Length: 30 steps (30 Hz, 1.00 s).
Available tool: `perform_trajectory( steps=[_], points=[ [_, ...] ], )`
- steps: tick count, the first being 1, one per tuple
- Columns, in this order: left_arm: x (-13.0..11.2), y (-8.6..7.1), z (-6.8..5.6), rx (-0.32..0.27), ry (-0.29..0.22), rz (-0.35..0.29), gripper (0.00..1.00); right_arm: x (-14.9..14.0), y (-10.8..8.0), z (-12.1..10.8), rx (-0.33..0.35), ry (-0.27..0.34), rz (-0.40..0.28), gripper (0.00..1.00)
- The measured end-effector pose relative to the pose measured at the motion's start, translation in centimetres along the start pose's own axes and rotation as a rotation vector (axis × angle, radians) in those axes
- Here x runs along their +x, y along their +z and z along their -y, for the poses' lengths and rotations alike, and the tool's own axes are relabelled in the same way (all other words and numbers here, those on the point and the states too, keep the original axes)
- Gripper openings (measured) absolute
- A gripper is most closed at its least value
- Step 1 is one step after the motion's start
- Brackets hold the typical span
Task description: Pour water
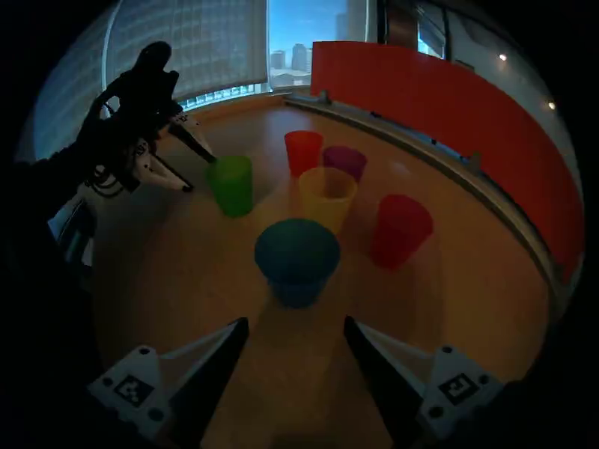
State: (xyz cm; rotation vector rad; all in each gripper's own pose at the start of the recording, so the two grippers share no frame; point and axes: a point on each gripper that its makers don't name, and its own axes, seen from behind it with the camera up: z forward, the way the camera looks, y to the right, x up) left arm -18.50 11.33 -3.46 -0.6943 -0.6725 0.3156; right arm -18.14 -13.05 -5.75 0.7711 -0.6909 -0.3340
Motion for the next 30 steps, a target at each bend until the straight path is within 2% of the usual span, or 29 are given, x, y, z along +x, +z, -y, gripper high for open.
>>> perform_trajectory(
  steps=[3,9,18,24,30],
  points=[
    [-0.1,-1.1,-0.1,0.018,-0.033,-0.025,0.98,-0.8,-0.9,-0.2,-0.021,0.022,-0.007,0.99],
    [0.6,-3.1,-0.3,0.055,-0.057,-0.104,0.98,-1.8,-2.6,-0.8,-0.057,0.081,-0.034,0.99],
    [2.0,-4.9,0.9,0.14,-0.097,-0.203,0.98,-1.4,-4.1,-1.6,-0.13,0.129,-0.106,0.99],
    [3.2,-6.7,1.7,0.213,-0.139,-0.309,0.98,-0.3,-5.2,-3.3,-0.23,0.176,-0.205,0.99],
    [3.9,-8.6,3.4,0.324,-0.184,-0.416,0.98,1.5,-7.0,-6.0,-0.375,0.237,-0.335,0.99]
  ],
)
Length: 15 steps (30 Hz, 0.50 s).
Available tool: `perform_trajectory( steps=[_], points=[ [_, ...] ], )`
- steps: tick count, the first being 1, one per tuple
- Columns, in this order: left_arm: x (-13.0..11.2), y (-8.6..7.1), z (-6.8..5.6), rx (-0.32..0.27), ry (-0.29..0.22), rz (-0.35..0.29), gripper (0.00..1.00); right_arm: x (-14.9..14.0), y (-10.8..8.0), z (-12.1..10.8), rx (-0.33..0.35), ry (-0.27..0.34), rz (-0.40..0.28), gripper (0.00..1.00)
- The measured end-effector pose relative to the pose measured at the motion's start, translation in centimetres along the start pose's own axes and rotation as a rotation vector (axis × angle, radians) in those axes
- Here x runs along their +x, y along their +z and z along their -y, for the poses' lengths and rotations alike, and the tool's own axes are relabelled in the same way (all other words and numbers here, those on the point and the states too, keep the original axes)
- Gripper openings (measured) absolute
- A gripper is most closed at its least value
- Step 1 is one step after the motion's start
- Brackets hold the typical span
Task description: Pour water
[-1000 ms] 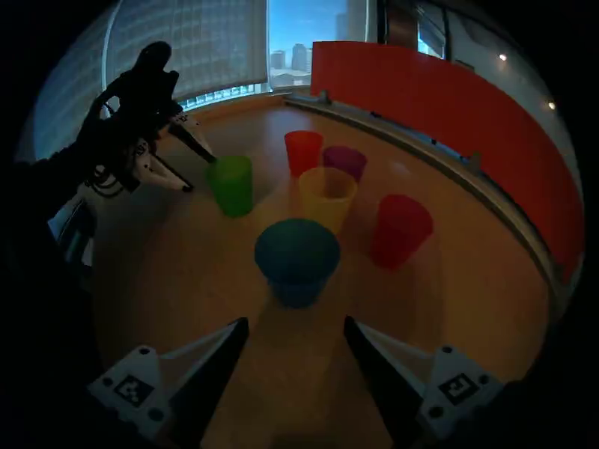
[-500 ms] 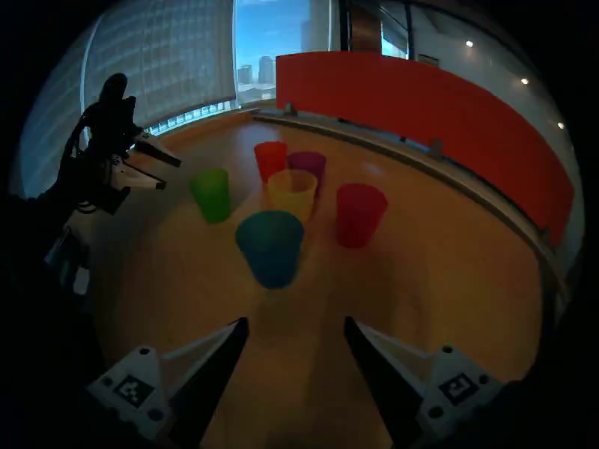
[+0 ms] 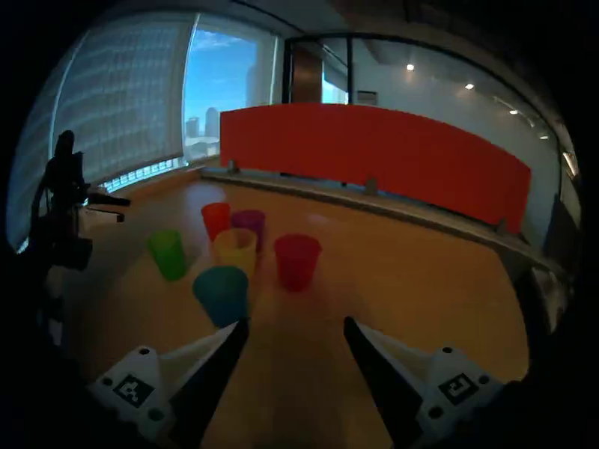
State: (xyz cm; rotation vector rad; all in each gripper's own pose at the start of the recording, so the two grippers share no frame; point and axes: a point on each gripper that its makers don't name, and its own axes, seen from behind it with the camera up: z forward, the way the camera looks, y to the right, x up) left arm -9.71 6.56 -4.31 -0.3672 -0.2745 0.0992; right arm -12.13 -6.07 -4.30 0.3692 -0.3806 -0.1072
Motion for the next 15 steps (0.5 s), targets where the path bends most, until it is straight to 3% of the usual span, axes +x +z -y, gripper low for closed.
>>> perform_trajectory(
  steps=[6,15],
  points=[
    [1.5,-0.9,1.7,0.1,-0.056,-0.113,0.98,2.1,-0.3,-2.7,-0.178,0.053,-0.106,0.99],
    [3.0,-2.5,3.5,0.229,-0.109,-0.226,0.98,4.7,-1.6,-3.9,-0.341,0.085,-0.236,0.99]
  ],
)
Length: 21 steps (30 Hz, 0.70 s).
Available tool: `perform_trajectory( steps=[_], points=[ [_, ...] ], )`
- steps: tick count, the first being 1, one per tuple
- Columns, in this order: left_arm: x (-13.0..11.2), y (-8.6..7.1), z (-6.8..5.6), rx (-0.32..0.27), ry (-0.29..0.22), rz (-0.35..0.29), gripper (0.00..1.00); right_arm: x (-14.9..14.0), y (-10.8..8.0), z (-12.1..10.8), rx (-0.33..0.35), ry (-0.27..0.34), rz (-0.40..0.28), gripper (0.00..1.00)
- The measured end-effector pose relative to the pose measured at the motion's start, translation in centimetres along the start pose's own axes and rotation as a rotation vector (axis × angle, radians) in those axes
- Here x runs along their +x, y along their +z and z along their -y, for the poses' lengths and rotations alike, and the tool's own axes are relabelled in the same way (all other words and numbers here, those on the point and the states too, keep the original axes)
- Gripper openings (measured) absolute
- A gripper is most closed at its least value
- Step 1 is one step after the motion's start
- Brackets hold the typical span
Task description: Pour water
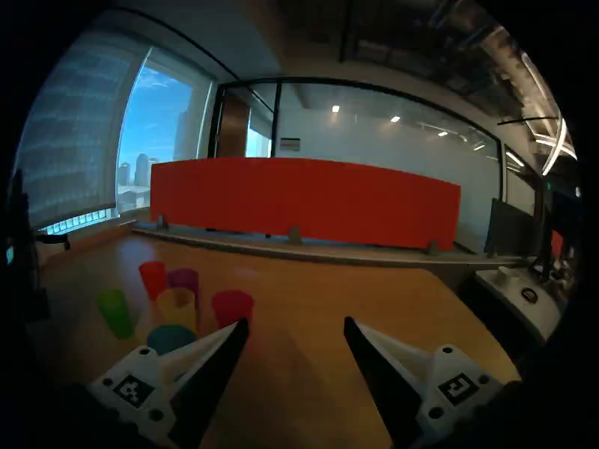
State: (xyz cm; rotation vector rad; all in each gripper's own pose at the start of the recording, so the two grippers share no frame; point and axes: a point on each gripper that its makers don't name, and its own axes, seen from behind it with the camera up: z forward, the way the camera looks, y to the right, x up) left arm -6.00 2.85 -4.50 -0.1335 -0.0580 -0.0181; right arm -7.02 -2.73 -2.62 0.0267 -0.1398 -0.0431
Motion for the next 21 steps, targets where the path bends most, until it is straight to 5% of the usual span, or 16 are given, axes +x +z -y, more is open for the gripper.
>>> perform_trajectory(
  steps=[12,21],
  points=[
    [1.0,0.0,0.9,0.068,-0.004,-0.064,0.98,0.7,0.0,-1.4,-0.1,0.037,-0.066,0.99],
    [1.3,0.0,1.9,0.145,0.02,-0.111,0.98,2.1,0.2,-1.5,-0.112,0.057,-0.111,0.99]
  ],
)
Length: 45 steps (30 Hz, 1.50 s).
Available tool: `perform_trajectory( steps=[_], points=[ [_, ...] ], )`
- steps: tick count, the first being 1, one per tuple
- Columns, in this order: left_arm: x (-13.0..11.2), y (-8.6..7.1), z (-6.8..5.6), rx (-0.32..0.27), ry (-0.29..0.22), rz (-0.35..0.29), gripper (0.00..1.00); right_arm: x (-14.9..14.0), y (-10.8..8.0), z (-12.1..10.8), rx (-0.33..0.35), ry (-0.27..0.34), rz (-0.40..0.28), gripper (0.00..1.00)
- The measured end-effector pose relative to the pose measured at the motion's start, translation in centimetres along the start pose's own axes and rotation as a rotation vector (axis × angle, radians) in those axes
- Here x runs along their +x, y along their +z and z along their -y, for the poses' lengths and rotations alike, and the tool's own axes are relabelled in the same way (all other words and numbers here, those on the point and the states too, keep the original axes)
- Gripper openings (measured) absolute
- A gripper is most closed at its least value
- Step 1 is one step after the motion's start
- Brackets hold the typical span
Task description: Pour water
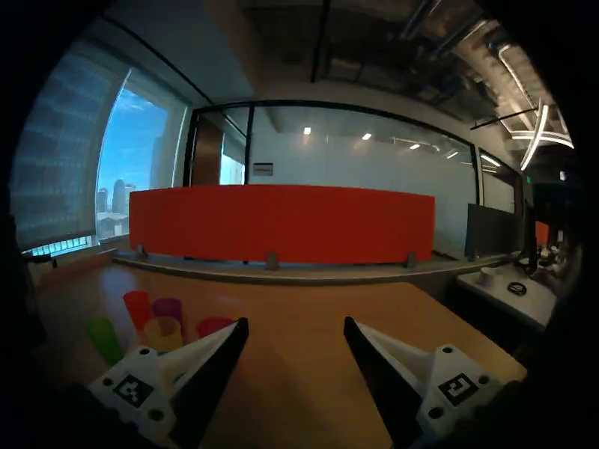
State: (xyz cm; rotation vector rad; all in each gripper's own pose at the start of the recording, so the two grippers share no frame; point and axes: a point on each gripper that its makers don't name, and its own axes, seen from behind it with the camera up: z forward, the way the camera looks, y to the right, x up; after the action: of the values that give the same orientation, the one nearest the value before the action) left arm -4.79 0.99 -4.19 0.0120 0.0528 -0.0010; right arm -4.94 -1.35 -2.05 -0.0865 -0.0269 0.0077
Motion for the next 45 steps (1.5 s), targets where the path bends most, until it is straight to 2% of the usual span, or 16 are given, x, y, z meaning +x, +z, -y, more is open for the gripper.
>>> perform_trajectory(
  steps=[6,12,21,27,35,41,45],
  points=[
    [0.8,0.5,-0.4,0.032,0.05,-0.037,0.98,0.6,0.1,0.1,-0.01,0.015,-0.031,0.99],
    [0.4,1.1,-0.7,0.048,0.071,-0.066,0.98,0.3,0.2,-0.8,-0.026,0.026,-0.008,0.99],
    [-1.3,1.7,0.0,0.048,0.034,-0.079,0.98,0.2,-0.3,-2.2,-0.073,0.024,0.007,0.99],
    [-2.1,1.9,-0.2,0.025,0.021,-0.088,0.98,-0.2,-0.3,-2.1,-0.078,0.031,0.021,0.99],
    [-4.6,2.3,0.7,0.036,-0.002,-0.047,0.98,-0.4,-0.4,-1.9,-0.083,0.015,0.038,0.99],
    [-4.7,2.5,1.0,0.034,-0.04,-0.05,0.98,-0.3,-0.2,-1.5,-0.078,0.01,0.042,0.99],
    [-4.8,2.7,1.2,0.038,-0.043,-0.05,0.98,-0.1,-0.1,-1.3,-0.075,0.012,0.042,0.99]
  ],
)
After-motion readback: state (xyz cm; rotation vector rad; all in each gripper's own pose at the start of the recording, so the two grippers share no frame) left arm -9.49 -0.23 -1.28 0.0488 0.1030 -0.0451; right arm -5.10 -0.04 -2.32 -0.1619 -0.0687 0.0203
